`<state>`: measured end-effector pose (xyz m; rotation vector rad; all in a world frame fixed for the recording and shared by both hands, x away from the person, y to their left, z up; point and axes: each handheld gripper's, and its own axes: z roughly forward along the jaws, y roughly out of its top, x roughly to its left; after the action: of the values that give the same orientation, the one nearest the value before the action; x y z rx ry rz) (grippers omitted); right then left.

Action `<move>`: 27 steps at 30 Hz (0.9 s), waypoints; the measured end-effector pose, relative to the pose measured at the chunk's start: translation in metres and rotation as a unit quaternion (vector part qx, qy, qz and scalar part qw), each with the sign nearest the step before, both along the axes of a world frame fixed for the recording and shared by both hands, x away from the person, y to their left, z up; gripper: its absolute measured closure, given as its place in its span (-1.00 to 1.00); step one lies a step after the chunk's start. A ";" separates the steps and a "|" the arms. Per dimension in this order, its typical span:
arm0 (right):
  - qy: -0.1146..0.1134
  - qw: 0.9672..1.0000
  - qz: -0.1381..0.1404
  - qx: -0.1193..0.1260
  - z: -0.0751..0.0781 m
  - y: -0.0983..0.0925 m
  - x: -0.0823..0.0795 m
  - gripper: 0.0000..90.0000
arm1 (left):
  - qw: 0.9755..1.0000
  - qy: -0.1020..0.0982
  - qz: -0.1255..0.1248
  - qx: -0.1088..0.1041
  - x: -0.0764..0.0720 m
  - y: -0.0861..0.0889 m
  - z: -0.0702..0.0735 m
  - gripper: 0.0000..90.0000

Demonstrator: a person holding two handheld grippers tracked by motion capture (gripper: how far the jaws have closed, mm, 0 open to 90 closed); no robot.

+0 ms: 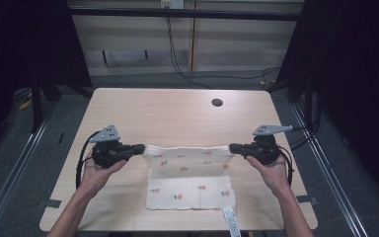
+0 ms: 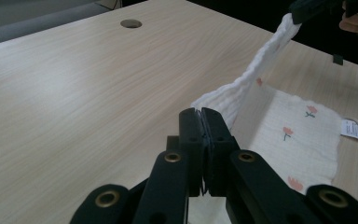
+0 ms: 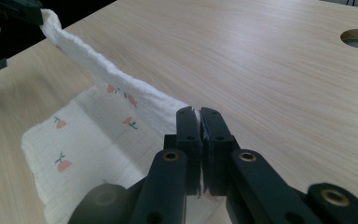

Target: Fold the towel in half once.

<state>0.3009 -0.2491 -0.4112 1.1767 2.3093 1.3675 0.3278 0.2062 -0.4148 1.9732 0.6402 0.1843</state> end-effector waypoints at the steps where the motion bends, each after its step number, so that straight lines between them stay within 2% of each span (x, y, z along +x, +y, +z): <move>1: -0.001 1.000 0.002 0.004 -0.001 -0.001 -0.001 0.93 | 1.000 0.006 -0.001 -0.007 0.000 0.001 -0.003 0.96; 6: 0.013 1.000 0.008 0.010 -0.012 0.001 -0.008 0.93 | 1.000 0.024 -0.004 -0.002 -0.003 0.001 -0.017 0.96; 8: 0.015 1.000 0.011 0.013 -0.016 0.001 -0.012 0.93 | 1.000 0.030 -0.007 -0.002 -0.004 0.001 -0.019 0.96; 12: 0.019 1.000 0.011 0.014 -0.020 -0.001 -0.017 0.93 | 1.000 0.029 -0.007 0.000 -0.006 0.001 -0.019 0.96; 14: 0.017 1.000 0.011 0.012 -0.019 -0.002 -0.022 0.93 | 0.999 0.028 -0.014 0.024 -0.015 0.000 -0.019 0.96; 16: 0.014 1.000 0.015 0.016 -0.017 -0.003 -0.026 0.93 | 0.999 0.029 -0.019 0.028 -0.019 0.003 -0.017 0.96; 19: 0.016 1.000 0.020 0.008 -0.015 -0.001 -0.032 0.93 | 0.999 0.033 -0.024 0.030 -0.025 0.005 -0.017 0.96; 27: 0.023 0.999 0.028 -0.010 -0.022 -0.001 -0.045 0.93 | 0.997 0.046 -0.039 0.053 -0.037 0.003 -0.031 0.96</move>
<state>0.2562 -0.2503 -0.4330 1.1575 2.3984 1.3467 0.2906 0.2088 -0.4460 2.1162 0.6215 0.0809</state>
